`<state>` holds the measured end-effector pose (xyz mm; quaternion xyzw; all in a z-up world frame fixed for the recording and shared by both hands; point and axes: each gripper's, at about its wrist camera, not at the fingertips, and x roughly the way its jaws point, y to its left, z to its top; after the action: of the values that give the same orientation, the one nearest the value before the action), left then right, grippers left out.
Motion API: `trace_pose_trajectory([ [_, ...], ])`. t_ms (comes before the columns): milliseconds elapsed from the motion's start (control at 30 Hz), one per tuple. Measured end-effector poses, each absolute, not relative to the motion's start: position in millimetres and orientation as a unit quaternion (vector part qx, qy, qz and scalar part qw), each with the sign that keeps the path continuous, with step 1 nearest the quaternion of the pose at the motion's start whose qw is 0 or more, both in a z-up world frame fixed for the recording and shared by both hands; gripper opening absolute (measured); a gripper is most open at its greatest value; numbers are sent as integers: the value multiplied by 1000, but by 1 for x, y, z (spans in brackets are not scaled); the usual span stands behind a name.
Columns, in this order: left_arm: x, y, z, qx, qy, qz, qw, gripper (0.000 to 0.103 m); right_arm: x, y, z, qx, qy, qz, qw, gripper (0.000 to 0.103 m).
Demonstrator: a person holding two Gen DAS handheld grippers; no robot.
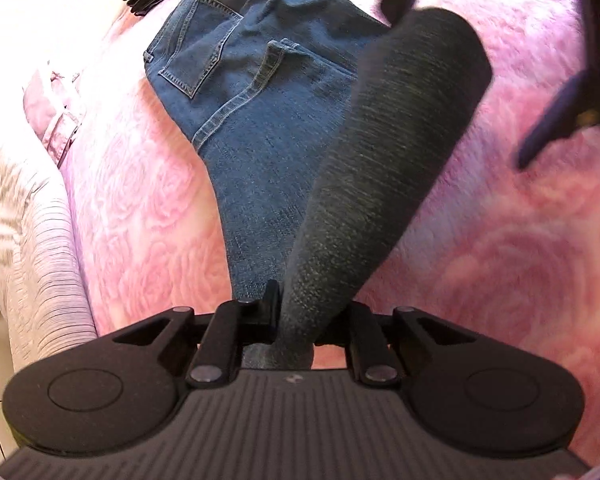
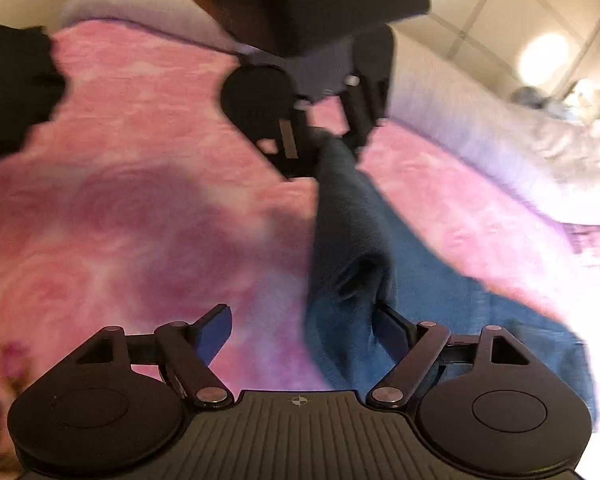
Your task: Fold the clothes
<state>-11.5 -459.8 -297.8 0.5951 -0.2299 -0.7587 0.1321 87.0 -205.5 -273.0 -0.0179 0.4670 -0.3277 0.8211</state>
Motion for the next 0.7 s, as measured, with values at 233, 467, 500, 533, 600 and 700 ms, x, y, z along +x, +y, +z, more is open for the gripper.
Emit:
trace_pose_trajectory([
  [233, -9, -442, -286, 601, -228, -753, 143, 9, 75, -251, -288, 5, 486, -341, 805, 28],
  [467, 6, -403, -258, 595, -225, -753, 169, 8, 68, -222, -253, 8, 476, -306, 824, 16],
  [500, 10, -394, -253, 596, -224, -752, 173, 8, 69, -212, -246, 9, 474, -299, 828, 14],
  [533, 15, -383, -247, 597, -222, -751, 176, 8, 71, -199, -240, 9, 471, -291, 833, 14],
  [600, 27, -356, -235, 601, -215, -750, 174, 8, 75, -173, -227, 9, 467, -272, 841, 13],
  [700, 41, -315, -224, 608, -203, -749, 167, 8, 76, -136, -212, 20, 458, -242, 855, 13],
])
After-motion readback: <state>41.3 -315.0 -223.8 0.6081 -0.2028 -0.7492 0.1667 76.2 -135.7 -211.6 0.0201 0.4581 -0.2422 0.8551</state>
